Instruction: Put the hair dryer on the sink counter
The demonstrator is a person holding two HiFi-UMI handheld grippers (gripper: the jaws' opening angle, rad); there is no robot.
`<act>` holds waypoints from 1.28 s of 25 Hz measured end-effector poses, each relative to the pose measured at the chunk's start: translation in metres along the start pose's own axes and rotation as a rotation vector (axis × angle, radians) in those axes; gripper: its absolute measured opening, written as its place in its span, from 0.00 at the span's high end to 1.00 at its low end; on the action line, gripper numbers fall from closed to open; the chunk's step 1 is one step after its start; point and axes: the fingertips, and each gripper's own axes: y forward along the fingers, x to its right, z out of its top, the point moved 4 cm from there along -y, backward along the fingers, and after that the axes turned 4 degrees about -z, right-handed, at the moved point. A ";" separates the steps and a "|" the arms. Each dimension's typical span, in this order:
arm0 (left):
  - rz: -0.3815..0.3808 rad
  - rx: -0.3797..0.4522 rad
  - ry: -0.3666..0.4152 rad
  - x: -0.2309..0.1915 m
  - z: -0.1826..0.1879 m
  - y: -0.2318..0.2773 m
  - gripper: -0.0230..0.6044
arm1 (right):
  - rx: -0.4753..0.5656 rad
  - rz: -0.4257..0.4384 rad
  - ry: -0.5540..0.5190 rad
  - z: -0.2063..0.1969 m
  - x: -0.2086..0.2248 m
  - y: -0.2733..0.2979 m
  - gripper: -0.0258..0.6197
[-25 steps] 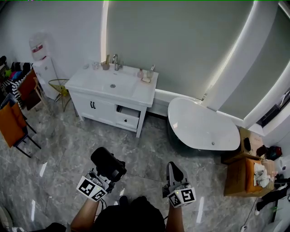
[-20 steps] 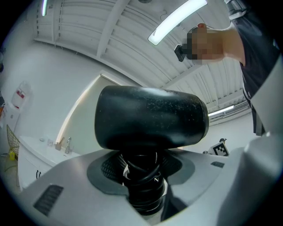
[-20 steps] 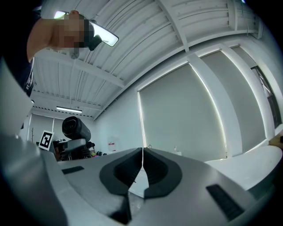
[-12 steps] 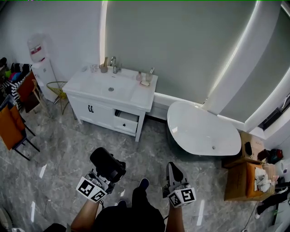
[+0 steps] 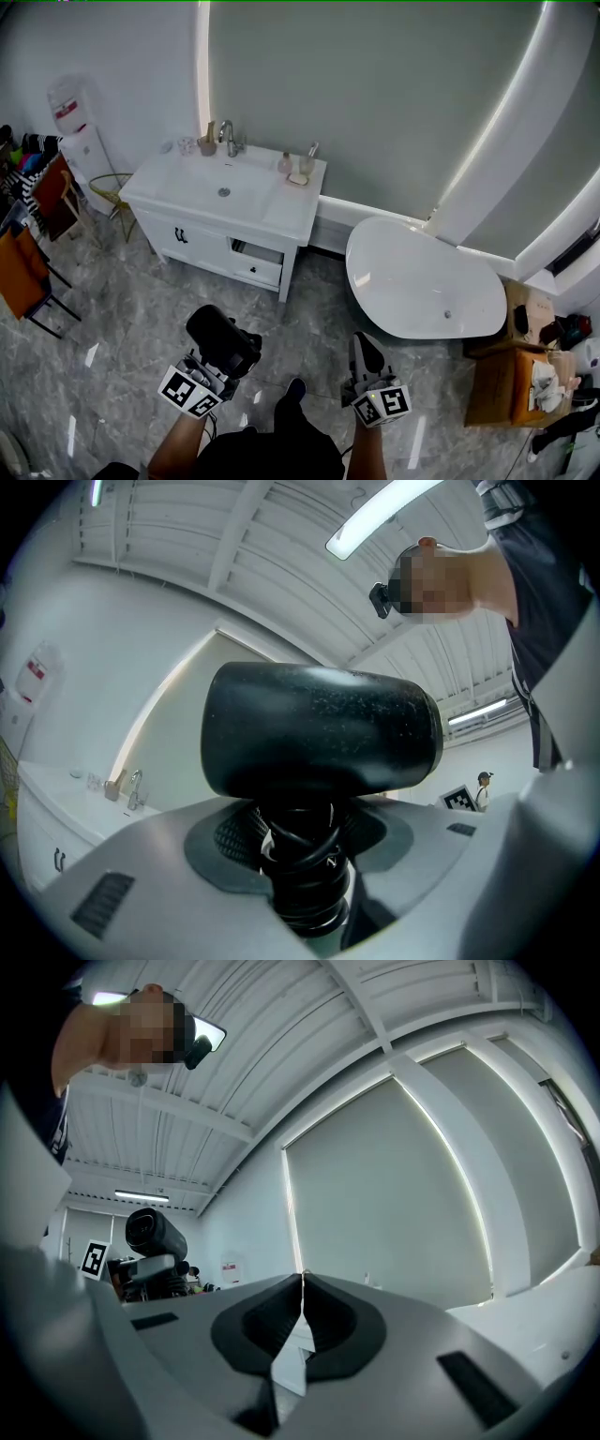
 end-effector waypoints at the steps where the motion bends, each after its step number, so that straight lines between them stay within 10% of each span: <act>1: 0.001 0.000 -0.001 -0.005 -0.001 0.013 0.61 | -0.001 0.002 0.002 0.002 0.010 0.010 0.91; 14: 0.059 0.016 0.003 -0.054 -0.003 0.149 0.61 | -0.039 0.073 0.000 0.032 0.109 0.130 0.91; 32: 0.057 0.039 0.029 -0.111 0.013 0.184 0.61 | -0.025 0.106 0.006 0.046 0.109 0.204 0.91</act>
